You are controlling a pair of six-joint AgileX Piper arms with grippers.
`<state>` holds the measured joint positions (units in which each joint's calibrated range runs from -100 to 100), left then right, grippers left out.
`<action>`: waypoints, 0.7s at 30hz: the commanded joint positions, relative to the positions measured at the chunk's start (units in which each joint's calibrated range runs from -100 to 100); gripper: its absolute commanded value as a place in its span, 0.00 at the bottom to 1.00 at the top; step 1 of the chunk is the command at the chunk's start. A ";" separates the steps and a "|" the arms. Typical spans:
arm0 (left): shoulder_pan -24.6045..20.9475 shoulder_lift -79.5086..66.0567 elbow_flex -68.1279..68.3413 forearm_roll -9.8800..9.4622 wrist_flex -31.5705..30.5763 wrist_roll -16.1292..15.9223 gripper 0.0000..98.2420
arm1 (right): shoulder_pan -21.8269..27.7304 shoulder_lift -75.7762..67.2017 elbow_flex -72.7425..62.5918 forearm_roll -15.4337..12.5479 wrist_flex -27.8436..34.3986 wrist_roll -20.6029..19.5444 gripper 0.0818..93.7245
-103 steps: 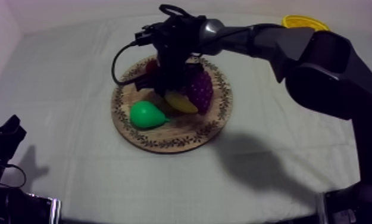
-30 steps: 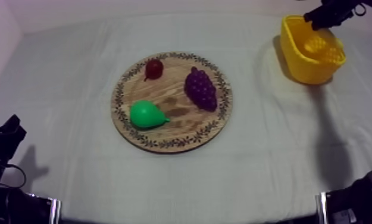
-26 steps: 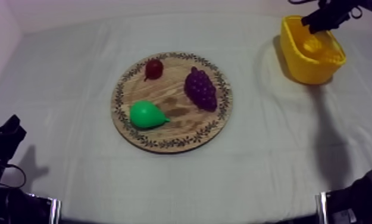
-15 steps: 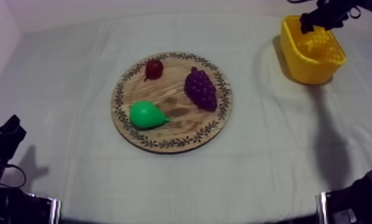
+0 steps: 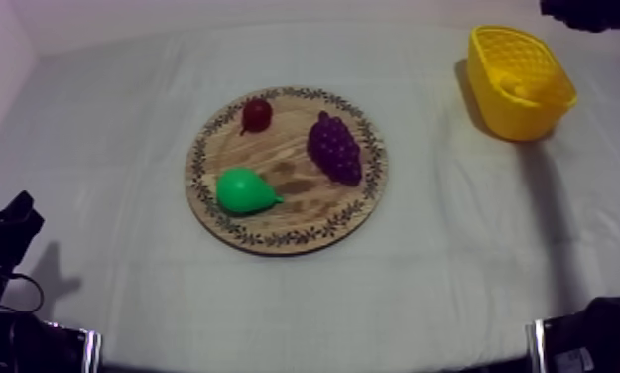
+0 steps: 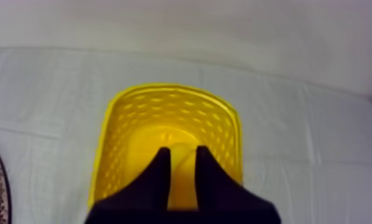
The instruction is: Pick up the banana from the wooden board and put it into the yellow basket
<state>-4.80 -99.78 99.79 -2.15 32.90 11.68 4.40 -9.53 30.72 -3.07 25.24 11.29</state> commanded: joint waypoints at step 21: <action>-0.01 -0.05 -0.01 -0.03 0.00 0.02 0.00 | -2.41 -68.98 60.51 -0.40 -6.12 2.30 0.00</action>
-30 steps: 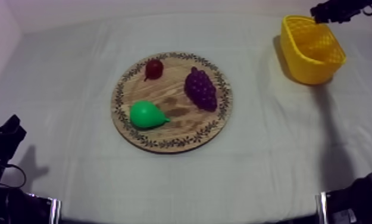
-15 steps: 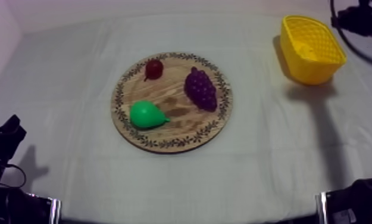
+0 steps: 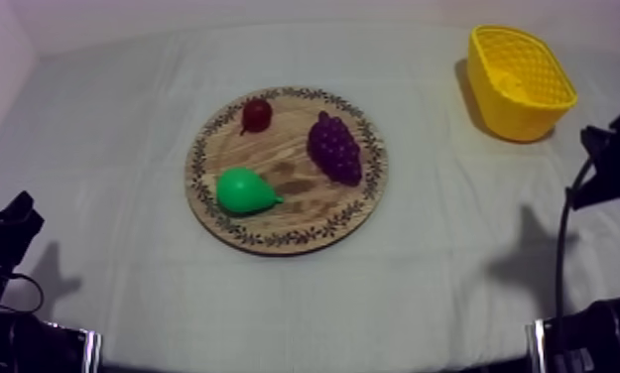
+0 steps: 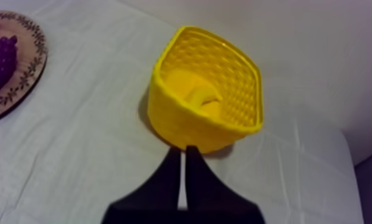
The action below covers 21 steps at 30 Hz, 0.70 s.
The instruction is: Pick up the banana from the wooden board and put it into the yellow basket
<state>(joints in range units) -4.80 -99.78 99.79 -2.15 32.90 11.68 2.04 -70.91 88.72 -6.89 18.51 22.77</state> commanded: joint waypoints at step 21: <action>-0.01 -0.05 -0.01 -0.03 0.00 0.00 0.00 | -1.14 -24.68 11.04 5.77 18.35 -20.74 0.01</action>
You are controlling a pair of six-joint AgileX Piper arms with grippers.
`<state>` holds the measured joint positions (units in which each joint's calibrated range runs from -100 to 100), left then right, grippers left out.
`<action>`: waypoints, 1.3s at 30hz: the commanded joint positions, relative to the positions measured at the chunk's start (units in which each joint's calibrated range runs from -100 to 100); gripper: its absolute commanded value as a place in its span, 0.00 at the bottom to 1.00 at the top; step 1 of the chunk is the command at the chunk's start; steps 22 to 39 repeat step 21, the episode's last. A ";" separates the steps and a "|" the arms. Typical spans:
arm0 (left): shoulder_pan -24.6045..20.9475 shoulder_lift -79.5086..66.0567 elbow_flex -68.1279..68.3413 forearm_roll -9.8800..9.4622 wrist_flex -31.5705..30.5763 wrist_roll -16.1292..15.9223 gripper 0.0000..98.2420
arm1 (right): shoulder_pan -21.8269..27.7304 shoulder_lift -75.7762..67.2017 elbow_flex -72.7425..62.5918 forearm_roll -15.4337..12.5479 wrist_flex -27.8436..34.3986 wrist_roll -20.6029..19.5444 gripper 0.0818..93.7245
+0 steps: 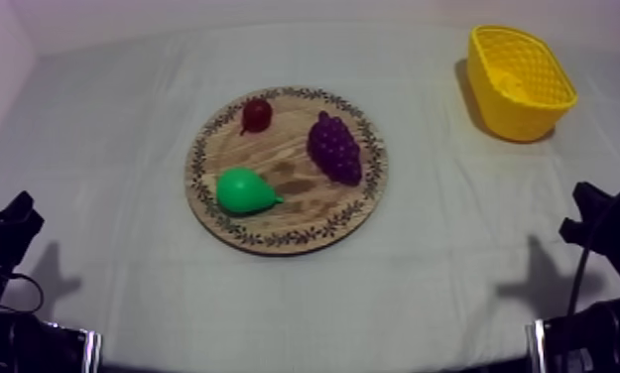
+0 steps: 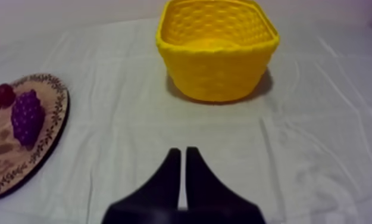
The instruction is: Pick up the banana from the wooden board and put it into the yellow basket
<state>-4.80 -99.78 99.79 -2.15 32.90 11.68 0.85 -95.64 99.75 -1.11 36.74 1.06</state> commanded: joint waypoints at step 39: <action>-0.01 -0.05 -0.01 -0.03 0.00 0.02 0.00 | 0.14 -0.03 0.03 0.01 0.35 9.91 0.00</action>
